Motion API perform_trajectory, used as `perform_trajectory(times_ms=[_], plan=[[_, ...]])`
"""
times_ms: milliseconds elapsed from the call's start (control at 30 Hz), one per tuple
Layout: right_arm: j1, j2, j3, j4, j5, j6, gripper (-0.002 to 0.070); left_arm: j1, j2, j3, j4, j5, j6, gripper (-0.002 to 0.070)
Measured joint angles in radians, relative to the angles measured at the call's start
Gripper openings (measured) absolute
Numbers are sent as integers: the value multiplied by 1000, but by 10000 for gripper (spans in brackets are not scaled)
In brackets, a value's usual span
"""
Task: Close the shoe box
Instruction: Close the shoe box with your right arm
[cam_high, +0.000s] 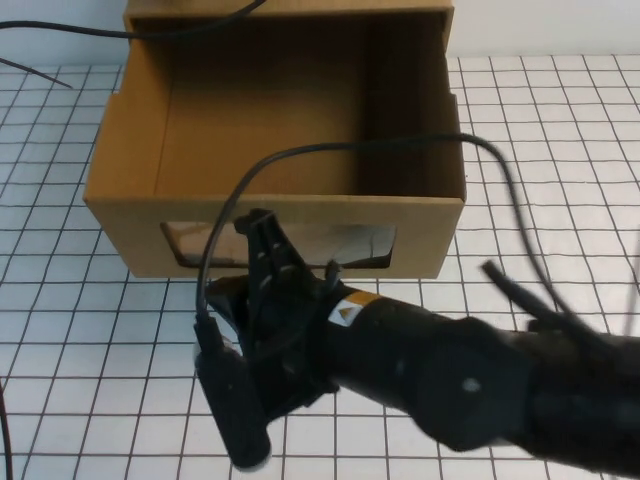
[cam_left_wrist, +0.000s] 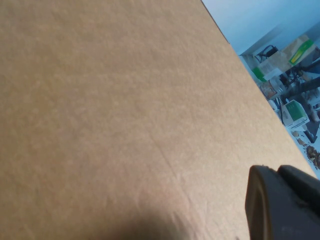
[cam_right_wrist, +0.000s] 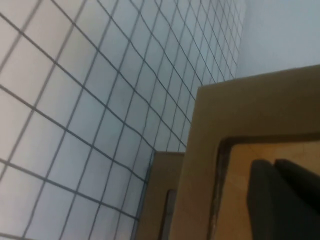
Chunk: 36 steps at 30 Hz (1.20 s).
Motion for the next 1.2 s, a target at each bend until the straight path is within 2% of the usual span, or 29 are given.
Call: perform_trajectory(times_ms=[167, 433, 600, 933, 1200], plan=[[-45, 129, -89, -9, -17, -28, -15, 0, 0, 0, 0, -2, 0, -2], [-218, 239, -342, 9, 282, -38, -15, 0, 0, 0, 0, -6, 0, -2], [-302, 322, -492, 20, 352, -38, -15, 0, 0, 0, -1, -6, 0, -2], [-401, 478, -724, 73, 425, -61, -15, 0, 2, 0, -15, -7, -1, -2], [-446, 535, -813, 110, 472, -73, -15, 0, 2, 0, -24, -7, -1, -2]])
